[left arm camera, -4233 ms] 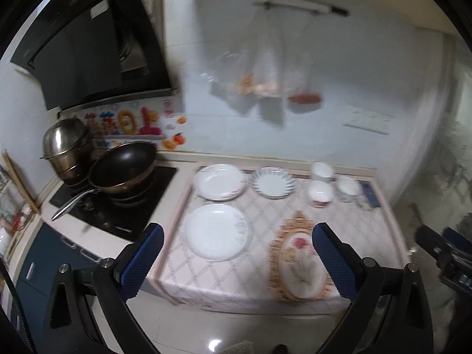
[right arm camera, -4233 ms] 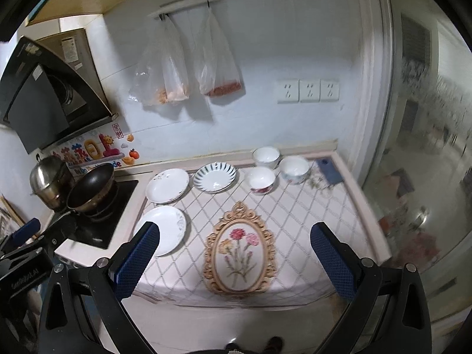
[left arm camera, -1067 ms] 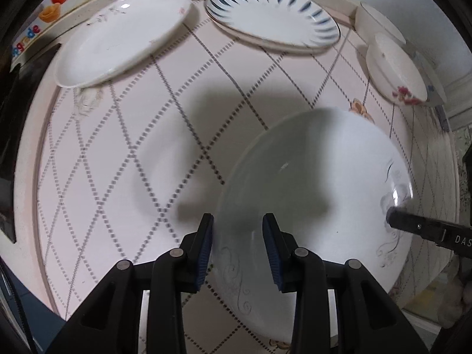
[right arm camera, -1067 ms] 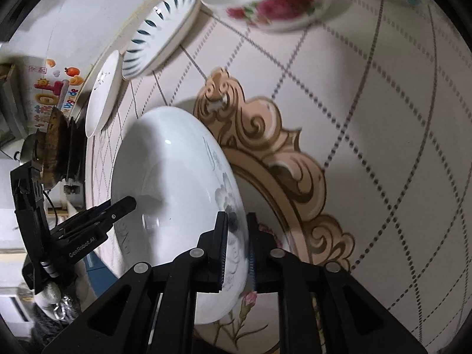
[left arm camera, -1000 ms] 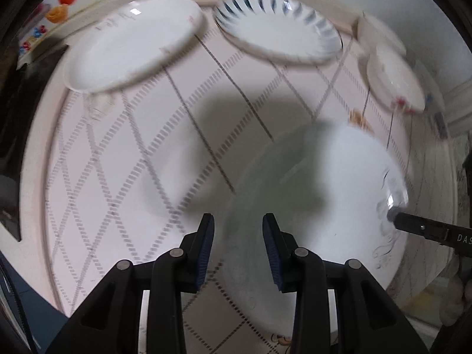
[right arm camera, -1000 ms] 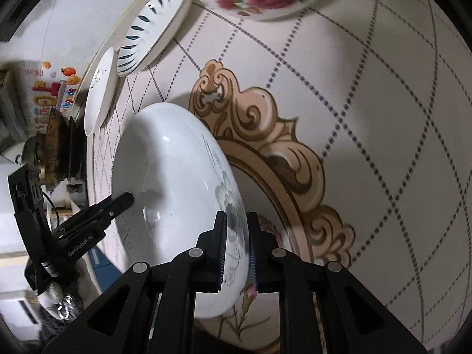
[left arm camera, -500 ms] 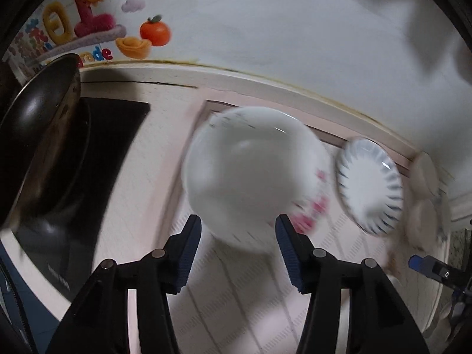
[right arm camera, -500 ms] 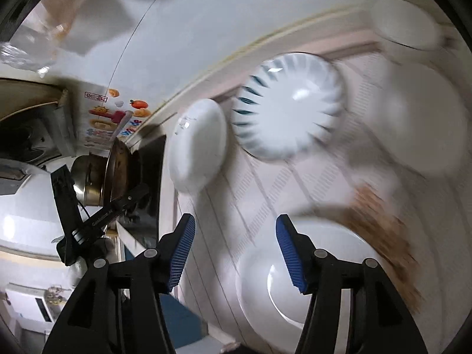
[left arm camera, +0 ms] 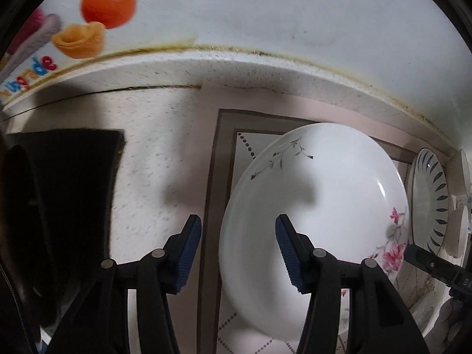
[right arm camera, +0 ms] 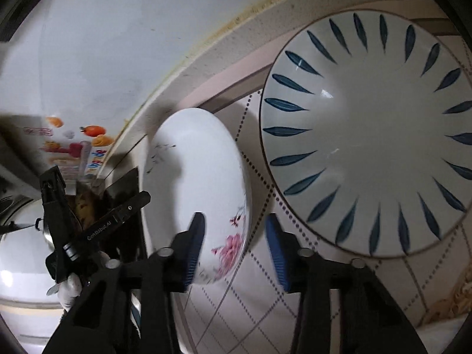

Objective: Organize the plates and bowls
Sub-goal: 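Open both tools and move them to the pink-flower white plate, then grip the pink-flower plate rim with the left tool while the right tool grips it too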

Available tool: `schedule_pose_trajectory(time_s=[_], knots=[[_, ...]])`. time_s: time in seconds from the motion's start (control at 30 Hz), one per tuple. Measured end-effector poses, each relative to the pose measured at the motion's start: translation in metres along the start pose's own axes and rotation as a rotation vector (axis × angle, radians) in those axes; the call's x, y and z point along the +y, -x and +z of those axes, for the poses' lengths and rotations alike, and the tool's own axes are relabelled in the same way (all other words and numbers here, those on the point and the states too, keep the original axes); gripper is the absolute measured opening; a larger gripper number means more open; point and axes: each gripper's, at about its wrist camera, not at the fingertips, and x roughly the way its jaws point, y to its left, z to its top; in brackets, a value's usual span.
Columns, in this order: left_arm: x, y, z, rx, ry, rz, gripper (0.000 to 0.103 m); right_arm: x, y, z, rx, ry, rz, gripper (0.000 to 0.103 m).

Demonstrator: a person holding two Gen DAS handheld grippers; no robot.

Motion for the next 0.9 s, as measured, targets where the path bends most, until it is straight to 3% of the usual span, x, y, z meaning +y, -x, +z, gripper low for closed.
schedule_pose_trajectory(time_s=[0.07, 0.13, 0.17, 0.23, 0.5, 0.9], knots=[[-0.001, -0.007, 0.001, 0.0, -0.012, -0.001, 0.05, 0.001, -0.007, 0.004, -0.006, -0.001, -0.011, 0.025], [-0.003, -0.012, 0.002, -0.003, -0.029, 0.0, 0.042, 0.002, -0.015, 0.007, -0.013, -0.002, -0.018, 0.017], [-0.005, -0.014, 0.001, -0.005, -0.04, -0.003, 0.031, 0.005, -0.02, 0.009, -0.021, 0.0, -0.033, 0.016], [-0.005, -0.014, -0.001, -0.015, -0.045, 0.007, 0.03, 0.007, -0.022, 0.01, -0.027, 0.012, -0.052, 0.01], [0.006, -0.006, -0.013, -0.032, -0.03, -0.016, 0.024, 0.011, -0.021, 0.009, -0.045, 0.064, -0.098, 0.01], [-0.01, 0.031, -0.047, -0.082, -0.038, -0.013, 0.024, 0.016, -0.008, 0.0, -0.045, 0.131, -0.133, 0.01]])
